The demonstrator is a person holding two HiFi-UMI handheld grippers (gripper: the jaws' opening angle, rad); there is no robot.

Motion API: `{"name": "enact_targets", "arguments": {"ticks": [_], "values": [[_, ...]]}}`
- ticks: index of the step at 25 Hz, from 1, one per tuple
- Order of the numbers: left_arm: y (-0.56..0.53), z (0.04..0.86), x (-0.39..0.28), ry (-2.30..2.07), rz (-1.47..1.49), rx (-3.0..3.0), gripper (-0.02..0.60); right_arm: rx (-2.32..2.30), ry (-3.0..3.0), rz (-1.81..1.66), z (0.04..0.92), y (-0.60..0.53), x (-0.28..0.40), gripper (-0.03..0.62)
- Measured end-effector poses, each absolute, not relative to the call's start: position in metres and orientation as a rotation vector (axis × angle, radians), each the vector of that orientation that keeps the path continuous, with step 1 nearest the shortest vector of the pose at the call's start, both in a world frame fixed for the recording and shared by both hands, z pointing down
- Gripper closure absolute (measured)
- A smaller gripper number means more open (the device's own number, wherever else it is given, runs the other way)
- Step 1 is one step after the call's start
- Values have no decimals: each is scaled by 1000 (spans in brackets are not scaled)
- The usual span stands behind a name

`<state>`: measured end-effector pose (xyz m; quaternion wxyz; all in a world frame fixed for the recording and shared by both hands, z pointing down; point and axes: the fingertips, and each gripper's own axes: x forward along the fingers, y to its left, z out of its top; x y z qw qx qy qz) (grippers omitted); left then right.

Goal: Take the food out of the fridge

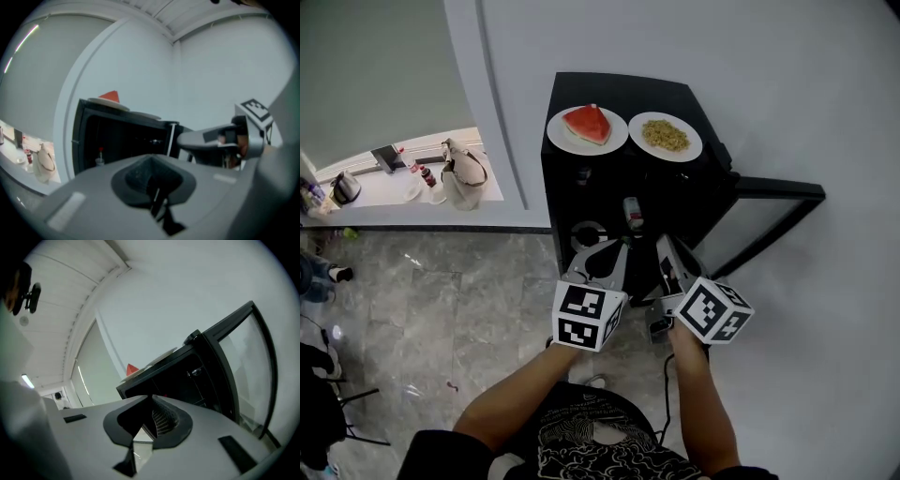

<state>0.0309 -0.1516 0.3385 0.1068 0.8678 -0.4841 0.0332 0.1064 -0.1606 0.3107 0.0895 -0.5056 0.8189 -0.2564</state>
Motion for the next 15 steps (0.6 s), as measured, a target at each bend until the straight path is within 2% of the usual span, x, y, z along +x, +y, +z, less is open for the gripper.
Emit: {"name": "enact_targets", "arguments": {"ticks": [8, 15], "values": [[-127, 349, 40, -1414, 127, 2568, 581, -1706, 2731, -450, 343, -132, 86, 579], [-116, 358, 40, -1407, 144, 2554, 581, -1715, 2777, -452, 359, -119, 75, 579]]}}
